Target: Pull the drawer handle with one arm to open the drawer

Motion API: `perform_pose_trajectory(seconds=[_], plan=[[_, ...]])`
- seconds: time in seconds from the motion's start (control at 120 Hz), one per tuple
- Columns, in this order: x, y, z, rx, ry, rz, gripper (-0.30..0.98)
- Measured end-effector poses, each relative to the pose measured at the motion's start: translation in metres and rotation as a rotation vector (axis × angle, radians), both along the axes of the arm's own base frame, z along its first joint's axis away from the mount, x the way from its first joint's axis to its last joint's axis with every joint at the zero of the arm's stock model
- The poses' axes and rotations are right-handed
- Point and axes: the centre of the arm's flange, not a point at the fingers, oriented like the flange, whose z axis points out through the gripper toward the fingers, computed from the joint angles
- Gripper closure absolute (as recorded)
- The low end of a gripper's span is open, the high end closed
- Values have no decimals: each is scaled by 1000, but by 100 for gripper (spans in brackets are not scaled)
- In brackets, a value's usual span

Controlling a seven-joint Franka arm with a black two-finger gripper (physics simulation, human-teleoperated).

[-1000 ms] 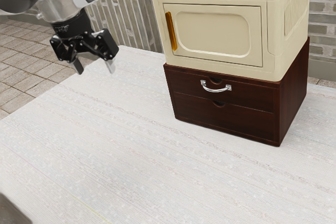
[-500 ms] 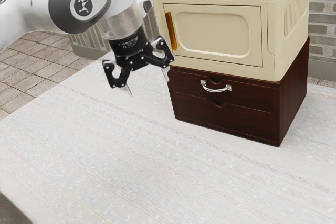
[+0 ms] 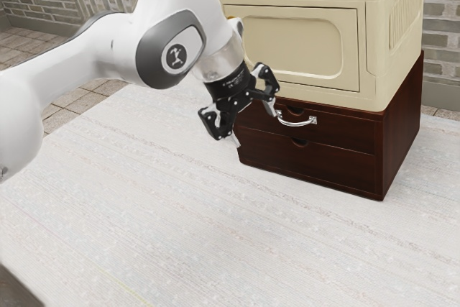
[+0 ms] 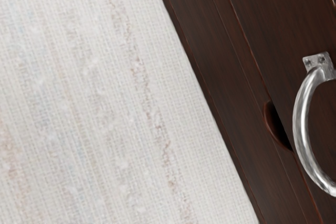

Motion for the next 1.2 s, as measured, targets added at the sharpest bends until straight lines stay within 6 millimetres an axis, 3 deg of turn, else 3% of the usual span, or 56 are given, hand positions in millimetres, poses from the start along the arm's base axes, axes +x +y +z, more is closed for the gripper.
perform_pose_trajectory(seconds=[0.167, 0.342, 1.2], plan=[[9, 5, -5, -26, -32, 71, 17], [16, -3, -12, -43, -56, 108, 21], [43, -7, -46, -88, -96, 216, 27]])
